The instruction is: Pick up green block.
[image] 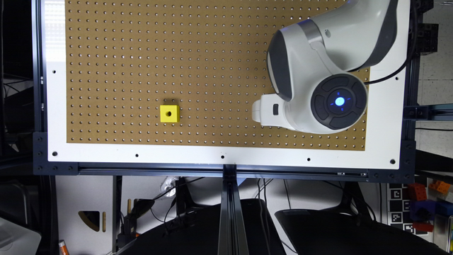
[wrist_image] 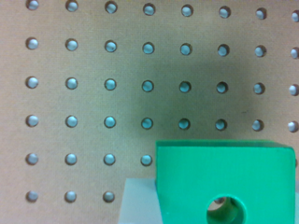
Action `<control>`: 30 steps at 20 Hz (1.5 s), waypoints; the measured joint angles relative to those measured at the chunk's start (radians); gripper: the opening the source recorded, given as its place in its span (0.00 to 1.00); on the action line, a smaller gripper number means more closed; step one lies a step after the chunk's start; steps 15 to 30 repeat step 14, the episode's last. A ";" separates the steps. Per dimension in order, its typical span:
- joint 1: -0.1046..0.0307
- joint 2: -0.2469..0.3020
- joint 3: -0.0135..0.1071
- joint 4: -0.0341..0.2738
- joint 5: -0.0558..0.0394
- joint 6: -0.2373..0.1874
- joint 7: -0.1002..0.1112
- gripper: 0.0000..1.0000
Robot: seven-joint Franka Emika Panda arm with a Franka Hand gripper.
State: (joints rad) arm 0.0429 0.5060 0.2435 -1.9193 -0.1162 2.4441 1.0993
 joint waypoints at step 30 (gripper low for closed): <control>0.000 -0.144 0.011 -0.001 0.0102 -0.135 0.002 0.00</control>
